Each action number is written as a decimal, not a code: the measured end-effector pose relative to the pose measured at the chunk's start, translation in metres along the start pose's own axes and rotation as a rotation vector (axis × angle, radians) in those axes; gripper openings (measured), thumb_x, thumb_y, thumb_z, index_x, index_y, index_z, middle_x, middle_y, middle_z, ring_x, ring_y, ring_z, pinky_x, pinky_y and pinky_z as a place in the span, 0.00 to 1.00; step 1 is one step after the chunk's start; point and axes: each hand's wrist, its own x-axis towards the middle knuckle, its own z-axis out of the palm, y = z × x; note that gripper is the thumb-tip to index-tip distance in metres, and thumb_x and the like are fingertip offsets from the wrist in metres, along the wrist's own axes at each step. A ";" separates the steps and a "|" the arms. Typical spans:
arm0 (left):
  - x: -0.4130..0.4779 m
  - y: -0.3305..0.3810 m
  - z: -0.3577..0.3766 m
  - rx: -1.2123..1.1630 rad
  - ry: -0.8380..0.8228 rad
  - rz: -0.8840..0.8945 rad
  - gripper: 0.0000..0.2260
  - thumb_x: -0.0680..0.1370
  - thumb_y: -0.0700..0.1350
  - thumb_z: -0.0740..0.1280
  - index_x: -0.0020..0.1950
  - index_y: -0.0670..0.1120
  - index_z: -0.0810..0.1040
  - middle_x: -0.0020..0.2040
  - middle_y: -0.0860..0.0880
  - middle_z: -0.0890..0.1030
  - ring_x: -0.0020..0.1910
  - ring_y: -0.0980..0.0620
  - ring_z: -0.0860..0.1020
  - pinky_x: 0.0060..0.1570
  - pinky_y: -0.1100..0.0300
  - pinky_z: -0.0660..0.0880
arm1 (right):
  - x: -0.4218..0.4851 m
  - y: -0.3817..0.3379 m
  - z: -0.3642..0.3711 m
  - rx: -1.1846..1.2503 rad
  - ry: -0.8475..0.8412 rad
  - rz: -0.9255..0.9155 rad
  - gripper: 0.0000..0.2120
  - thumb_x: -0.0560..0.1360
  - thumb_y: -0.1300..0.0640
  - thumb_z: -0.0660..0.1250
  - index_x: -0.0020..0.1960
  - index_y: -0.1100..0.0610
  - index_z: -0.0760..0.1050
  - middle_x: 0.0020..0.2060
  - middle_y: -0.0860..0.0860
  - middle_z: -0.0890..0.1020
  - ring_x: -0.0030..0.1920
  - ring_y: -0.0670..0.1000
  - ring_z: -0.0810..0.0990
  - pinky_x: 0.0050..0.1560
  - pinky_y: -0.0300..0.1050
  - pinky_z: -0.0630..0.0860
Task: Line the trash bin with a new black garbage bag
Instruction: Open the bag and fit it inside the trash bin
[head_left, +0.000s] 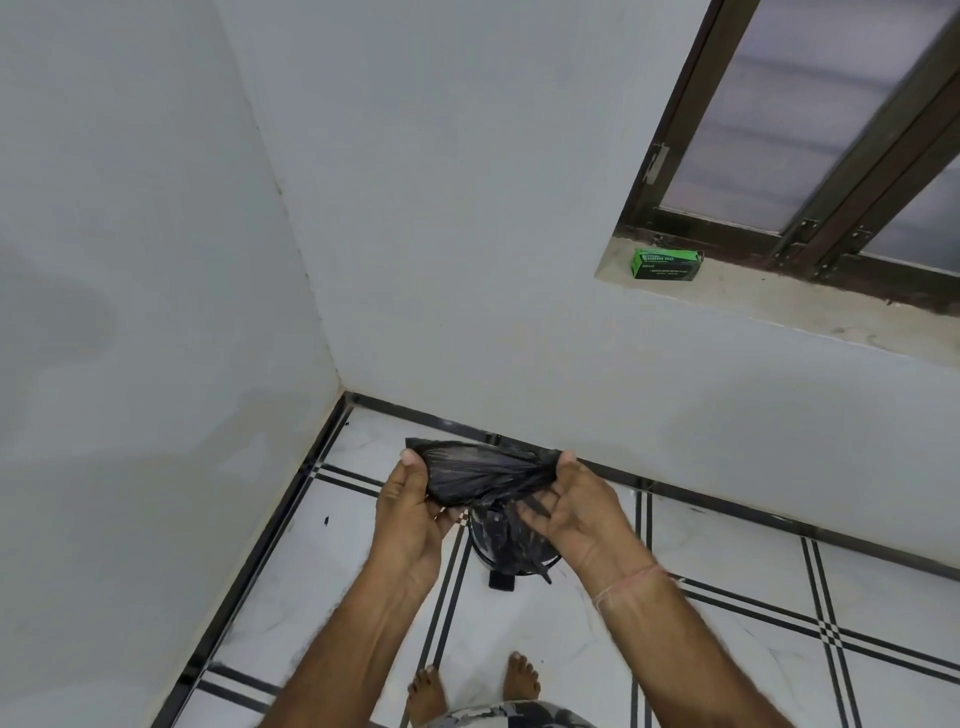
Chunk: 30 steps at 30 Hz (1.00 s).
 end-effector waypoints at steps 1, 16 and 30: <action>0.001 -0.002 -0.001 0.018 0.000 0.002 0.18 0.82 0.55 0.62 0.62 0.43 0.79 0.53 0.44 0.86 0.51 0.47 0.84 0.46 0.55 0.81 | 0.004 0.000 -0.003 0.008 0.036 0.007 0.12 0.87 0.53 0.57 0.49 0.57 0.74 0.45 0.57 0.84 0.45 0.56 0.83 0.48 0.57 0.80; -0.010 -0.012 -0.010 0.275 -0.130 0.199 0.18 0.86 0.52 0.57 0.56 0.38 0.80 0.49 0.42 0.87 0.45 0.48 0.86 0.44 0.56 0.82 | 0.025 0.004 -0.021 -0.191 0.206 -0.165 0.16 0.87 0.49 0.56 0.45 0.55 0.73 0.28 0.48 0.70 0.27 0.46 0.67 0.28 0.38 0.65; -0.022 -0.028 -0.009 0.239 -0.245 0.111 0.18 0.86 0.49 0.57 0.57 0.38 0.81 0.55 0.39 0.86 0.54 0.44 0.83 0.55 0.53 0.81 | 0.030 0.000 -0.007 -0.055 0.228 -0.205 0.18 0.87 0.50 0.56 0.44 0.58 0.73 0.41 0.57 0.79 0.45 0.56 0.79 0.49 0.51 0.80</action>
